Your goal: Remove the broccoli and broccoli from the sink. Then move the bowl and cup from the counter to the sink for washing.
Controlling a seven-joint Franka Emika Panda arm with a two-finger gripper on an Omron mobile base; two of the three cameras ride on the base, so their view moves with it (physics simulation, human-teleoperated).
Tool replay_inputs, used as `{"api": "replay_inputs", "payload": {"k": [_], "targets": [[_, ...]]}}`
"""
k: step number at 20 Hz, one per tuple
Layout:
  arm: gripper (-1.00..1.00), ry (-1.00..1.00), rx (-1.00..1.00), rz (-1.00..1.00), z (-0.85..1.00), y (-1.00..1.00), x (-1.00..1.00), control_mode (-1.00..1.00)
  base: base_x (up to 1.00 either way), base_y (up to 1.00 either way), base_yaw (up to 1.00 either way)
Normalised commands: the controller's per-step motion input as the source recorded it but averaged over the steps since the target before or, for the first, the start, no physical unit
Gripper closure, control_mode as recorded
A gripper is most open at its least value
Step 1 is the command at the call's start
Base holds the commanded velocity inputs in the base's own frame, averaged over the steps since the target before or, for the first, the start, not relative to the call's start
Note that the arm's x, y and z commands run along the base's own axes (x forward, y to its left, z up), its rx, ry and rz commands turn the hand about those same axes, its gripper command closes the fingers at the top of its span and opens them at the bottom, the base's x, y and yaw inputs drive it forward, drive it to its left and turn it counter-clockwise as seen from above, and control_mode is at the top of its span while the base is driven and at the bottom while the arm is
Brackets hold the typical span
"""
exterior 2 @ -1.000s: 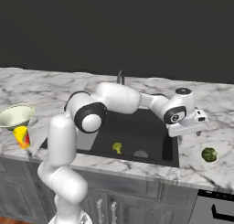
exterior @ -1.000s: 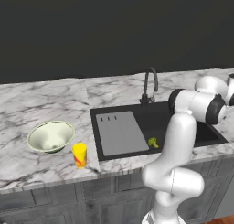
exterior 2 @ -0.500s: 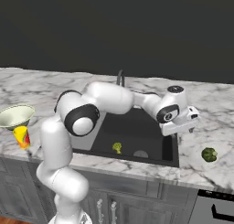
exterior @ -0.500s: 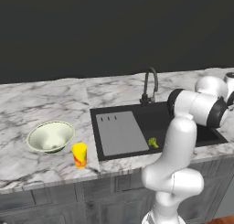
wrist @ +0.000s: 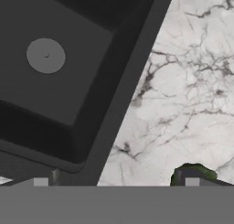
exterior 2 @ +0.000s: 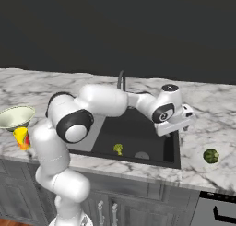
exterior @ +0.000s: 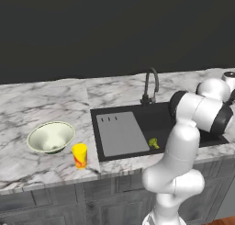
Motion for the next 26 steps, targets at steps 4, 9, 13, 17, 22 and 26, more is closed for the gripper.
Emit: {"api": "replay_inputs", "payload": {"k": [4, 9, 13, 17, 22, 26], "targets": [[-1.0, 0.0, 0.0, 0.07, 0.05, 0.29, -0.04, -1.0, 0.0, 0.0, 0.0], [-1.0, 0.0, 0.0, 0.06, 0.02, 0.28, -0.08, -1.0, 0.0, 0.0, 0.0], [-1.0, 0.0, 0.0, 0.06, 0.01, 0.27, -0.08, -1.0, 0.0, 0.0, 0.0], [-1.0, 0.0, 0.02, 0.04, 0.03, 0.25, -0.06, -1.0, 0.0, 0.0, 0.0], [-1.0, 0.0, 0.02, 0.01, 0.03, 0.24, -0.04, -1.0, 0.0, 0.0, 0.0], [-1.0, 0.02, 0.06, 0.0, 0.02, 0.22, 0.0, -1.0, 0.0, 0.0, 0.0]]}}
